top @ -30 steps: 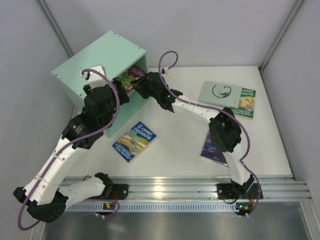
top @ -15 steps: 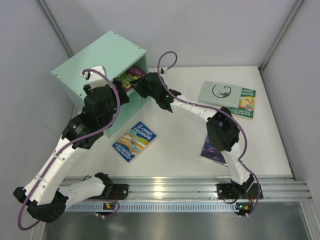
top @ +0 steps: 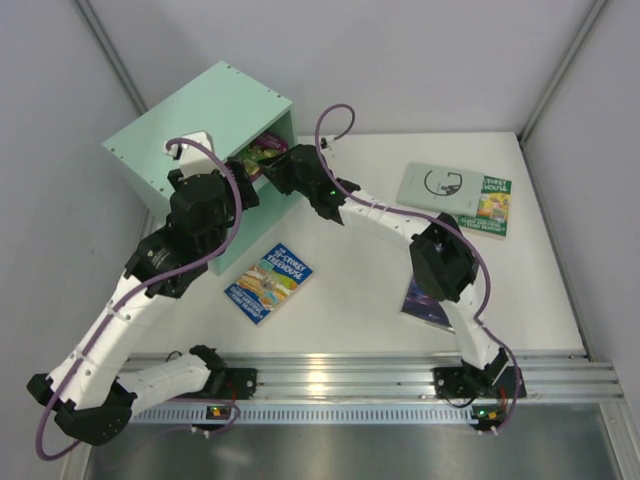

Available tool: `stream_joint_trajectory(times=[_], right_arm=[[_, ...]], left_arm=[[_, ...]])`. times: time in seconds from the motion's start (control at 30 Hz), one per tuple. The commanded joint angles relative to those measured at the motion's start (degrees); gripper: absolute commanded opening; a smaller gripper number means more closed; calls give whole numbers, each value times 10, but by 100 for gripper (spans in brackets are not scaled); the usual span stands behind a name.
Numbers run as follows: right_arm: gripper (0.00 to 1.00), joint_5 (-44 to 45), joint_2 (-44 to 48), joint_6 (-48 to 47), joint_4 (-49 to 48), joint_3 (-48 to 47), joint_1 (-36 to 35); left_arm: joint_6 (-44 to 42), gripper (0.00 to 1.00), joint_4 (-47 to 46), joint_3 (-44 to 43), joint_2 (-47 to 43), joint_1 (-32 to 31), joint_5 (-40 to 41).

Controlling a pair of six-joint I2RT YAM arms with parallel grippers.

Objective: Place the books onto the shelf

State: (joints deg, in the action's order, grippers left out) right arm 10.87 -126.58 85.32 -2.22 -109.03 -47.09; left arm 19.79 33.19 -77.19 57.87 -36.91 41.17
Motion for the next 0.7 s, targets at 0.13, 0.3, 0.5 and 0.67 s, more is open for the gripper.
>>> stream_joint_trajectory(times=[0.13, 0.3, 0.5, 0.67], right_arm=[[36, 14, -12, 23, -41, -27, -7], [36, 17, -15, 28, -41, -28, -10], [41, 6, 23, -30, -31, -9, -7], [46, -23, 139, -87, -43, 119, 13]], left_arm=[[-5, 79, -18, 6, -6, 3, 7], [-5, 79, -18, 7, -5, 3, 5], [-15, 79, -16, -2, -6, 3, 5], [-19, 78, 14, -33, 2, 3, -16]])
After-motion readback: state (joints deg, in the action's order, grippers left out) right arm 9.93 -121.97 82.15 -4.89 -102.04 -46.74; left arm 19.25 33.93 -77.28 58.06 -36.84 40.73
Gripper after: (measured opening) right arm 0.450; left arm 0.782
